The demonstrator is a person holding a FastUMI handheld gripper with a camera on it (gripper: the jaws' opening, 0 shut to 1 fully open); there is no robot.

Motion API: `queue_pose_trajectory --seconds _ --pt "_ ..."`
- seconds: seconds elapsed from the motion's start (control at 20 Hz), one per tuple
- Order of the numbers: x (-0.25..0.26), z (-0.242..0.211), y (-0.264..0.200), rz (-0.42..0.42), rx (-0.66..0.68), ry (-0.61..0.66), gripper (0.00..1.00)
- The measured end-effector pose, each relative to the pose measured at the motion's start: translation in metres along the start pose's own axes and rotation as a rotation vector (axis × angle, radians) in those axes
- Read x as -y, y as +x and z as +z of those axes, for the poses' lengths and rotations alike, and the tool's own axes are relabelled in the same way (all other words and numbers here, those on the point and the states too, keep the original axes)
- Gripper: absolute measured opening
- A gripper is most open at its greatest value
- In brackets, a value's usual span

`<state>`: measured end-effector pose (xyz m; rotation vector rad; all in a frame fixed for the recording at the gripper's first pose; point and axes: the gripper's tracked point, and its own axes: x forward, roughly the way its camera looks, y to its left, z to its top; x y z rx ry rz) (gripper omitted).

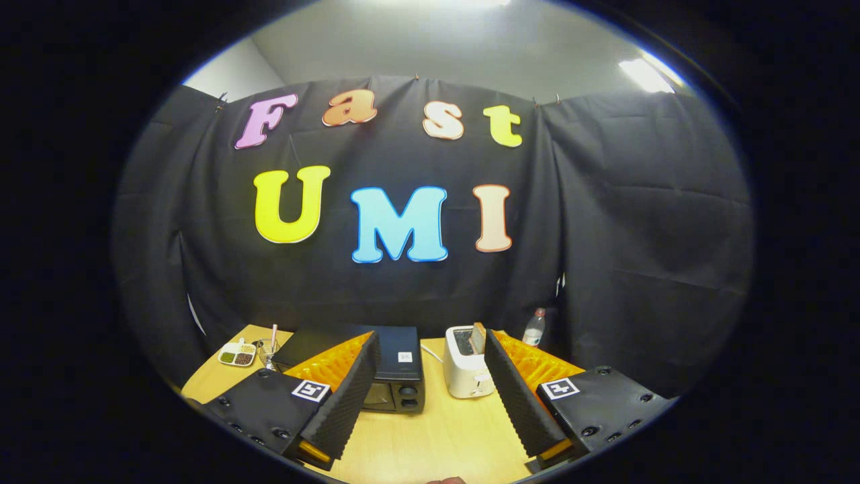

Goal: Open the toaster oven, put the food inside, and close the toaster oven door.

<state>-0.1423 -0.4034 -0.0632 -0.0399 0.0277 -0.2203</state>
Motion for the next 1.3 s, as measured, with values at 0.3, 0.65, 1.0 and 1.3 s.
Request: queue_pose_trajectory --seconds 0.3,0.65,1.0,1.3 --pt "0.015 -0.014 -0.015 0.091 0.012 0.031 0.98" --pt "0.005 -0.028 0.005 0.285 0.084 -0.069 0.99" --pt "-0.009 -0.016 0.009 0.32 0.085 0.025 0.98" --pt "-0.02 -0.006 0.017 0.24 0.068 0.039 0.98"
